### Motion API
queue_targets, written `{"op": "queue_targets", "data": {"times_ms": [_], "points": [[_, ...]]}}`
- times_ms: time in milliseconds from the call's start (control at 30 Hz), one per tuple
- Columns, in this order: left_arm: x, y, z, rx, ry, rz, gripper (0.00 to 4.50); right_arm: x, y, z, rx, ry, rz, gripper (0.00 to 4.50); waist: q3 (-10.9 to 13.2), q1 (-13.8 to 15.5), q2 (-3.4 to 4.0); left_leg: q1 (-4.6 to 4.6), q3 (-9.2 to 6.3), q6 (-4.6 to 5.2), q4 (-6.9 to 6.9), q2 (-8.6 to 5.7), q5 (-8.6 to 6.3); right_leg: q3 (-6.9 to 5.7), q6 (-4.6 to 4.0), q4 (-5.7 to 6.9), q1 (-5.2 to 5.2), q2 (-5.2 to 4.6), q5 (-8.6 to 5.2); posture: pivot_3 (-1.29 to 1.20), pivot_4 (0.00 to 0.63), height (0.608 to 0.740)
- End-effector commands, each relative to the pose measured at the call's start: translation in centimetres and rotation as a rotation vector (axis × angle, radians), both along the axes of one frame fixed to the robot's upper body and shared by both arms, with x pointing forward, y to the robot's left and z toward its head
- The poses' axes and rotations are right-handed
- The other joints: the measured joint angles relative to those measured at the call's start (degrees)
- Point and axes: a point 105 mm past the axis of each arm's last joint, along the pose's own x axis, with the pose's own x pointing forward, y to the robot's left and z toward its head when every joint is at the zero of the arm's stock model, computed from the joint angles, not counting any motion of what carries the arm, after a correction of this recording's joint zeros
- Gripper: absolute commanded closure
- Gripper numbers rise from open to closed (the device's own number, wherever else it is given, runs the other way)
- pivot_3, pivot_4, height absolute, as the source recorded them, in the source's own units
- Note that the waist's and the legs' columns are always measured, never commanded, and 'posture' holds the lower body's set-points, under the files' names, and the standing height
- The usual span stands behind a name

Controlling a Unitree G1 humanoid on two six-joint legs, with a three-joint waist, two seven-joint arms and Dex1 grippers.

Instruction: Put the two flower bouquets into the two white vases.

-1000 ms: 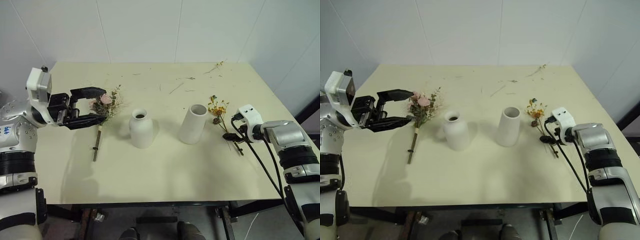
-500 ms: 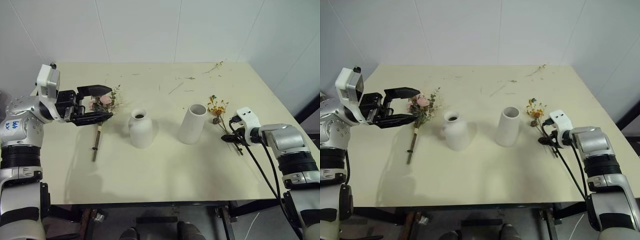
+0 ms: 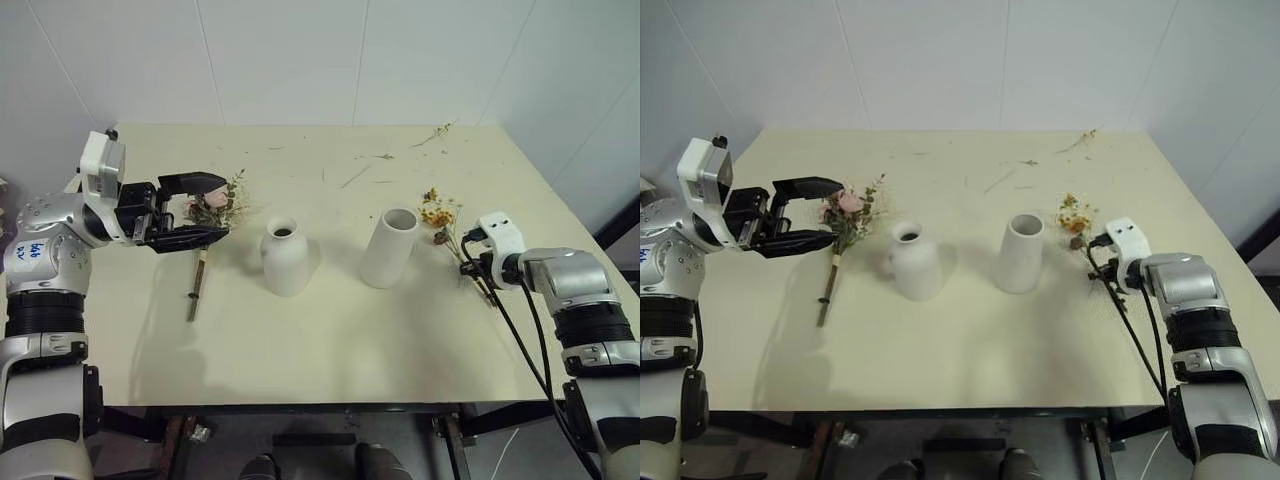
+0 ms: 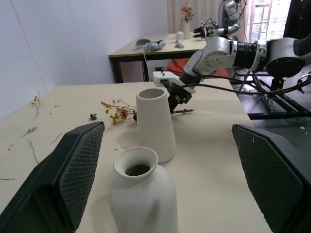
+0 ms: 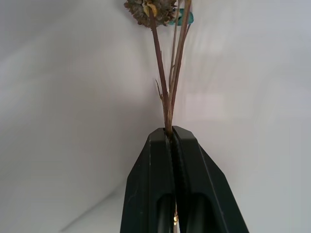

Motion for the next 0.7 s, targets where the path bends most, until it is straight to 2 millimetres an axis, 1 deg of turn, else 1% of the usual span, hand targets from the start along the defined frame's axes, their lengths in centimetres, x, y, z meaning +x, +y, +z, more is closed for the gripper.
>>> {"op": "queue_targets", "data": {"times_ms": [33,67,133,200,233,267,333,367,433,567,633,700], "points": [[-0.7,-0.5,0.6,0.027,-0.036,-0.080,0.00,0.4,-0.5,5.0,-0.010,-0.232,-0.062,4.45,0.0,-0.1,0.01,-0.01,0.00,0.00,-0.01,0.00,0.00,0.00,0.00,0.00,-0.01,0.00,-0.01,0.00,0.150,0.740],[-0.6,-0.6,0.6,0.024,-0.031,-0.085,0.00,0.5,-0.4,6.8,-0.007,-0.330,-0.069,4.45,0.0,-0.2,0.02,-0.01,0.00,0.01,-0.01,0.00,0.00,0.00,0.00,0.01,-0.02,0.01,-0.01,0.00,0.150,0.740],[-0.5,-0.8,0.5,0.022,-0.025,-0.092,0.00,0.4,0.0,9.0,0.012,-0.449,-0.071,4.45,0.0,-0.3,0.02,-0.01,0.01,0.01,-0.03,0.01,0.00,0.01,0.00,0.02,-0.04,0.01,-0.01,0.00,0.150,0.740],[-0.3,-1.1,0.4,0.016,-0.018,-0.108,0.00,0.2,1.1,11.5,0.038,-0.594,-0.037,4.45,0.0,-0.3,0.02,0.01,0.00,0.01,-0.03,0.02,-0.01,0.01,0.00,0.04,-0.04,0.02,-0.02,0.00,0.150,0.740],[-0.3,-1.2,0.3,0.013,-0.016,-0.115,0.00,0.1,1.5,12.4,0.049,-0.653,-0.020,4.45,0.0,-0.3,0.02,0.01,0.00,0.01,-0.03,0.01,0.00,0.01,0.00,0.04,-0.04,0.02,-0.02,0.00,0.150,0.740],[-0.2,-1.3,0.3,0.011,-0.013,-0.120,0.00,-0.2,2.2,13.3,0.059,-0.702,0.004,4.45,0.0,-0.2,0.02,0.01,0.00,0.01,-0.02,0.01,0.00,0.01,0.00,0.04,-0.03,0.02,-0.02,0.00,0.150,0.740],[-0.1,-1.6,0.2,0.009,-0.004,-0.132,0.00,-0.9,4.9,15.7,0.103,-0.845,0.104,4.45,0.0,-0.2,0.02,0.00,0.00,0.01,-0.01,0.01,0.00,0.01,0.01,0.06,-0.03,0.02,-0.02,0.00,0.150,0.740],[0.0,-1.7,0.2,0.009,-0.002,-0.137,0.00,-1.3,5.8,16.6,0.121,-0.896,0.136,4.45,0.0,-0.3,0.03,0.01,0.00,0.01,-0.01,0.01,0.00,0.01,0.01,0.08,-0.03,0.02,-0.02,0.00,0.150,0.740],[0.1,-1.9,0.2,0.011,-0.002,-0.144,0.00,-2.0,8.3,17.6,0.166,-0.963,0.215,4.45,0.0,-0.2,0.03,0.01,0.00,0.01,-0.02,0.01,0.00,0.01,0.01,0.11,-0.04,0.02,-0.02,0.00,0.150,0.740],[0.3,-2.3,0.2,0.008,-0.005,-0.153,0.00,-3.4,12.2,19.5,0.261,-1.104,0.333,4.45,0.0,-0.3,0.03,0.00,-0.01,0.01,-0.02,0.02,0.00,0.01,0.01,0.33,-0.04,0.02,-0.02,0.00,0.150,0.740],[0.3,-2.3,0.2,0.007,-0.006,-0.155,0.00,-3.9,13.7,19.9,0.320,-1.132,0.381,4.45,0.0,-0.3,0.03,0.01,-0.01,0.01,-0.03,0.02,0.00,0.01,0.01,0.34,-0.04,0.02,-0.02,0.00,0.150,0.740],[0.3,-2.3,0.1,0.007,-0.006,-0.155,0.00,-4.3,15.1,19.6,0.367,-1.120,0.433,4.45,0.0,-0.2,0.03,0.00,-0.02,0.01,-0.03,0.02,0.00,0.00,0.01,0.34,-0.03,0.02,-0.02,0.00,0.150,0.740]]}}
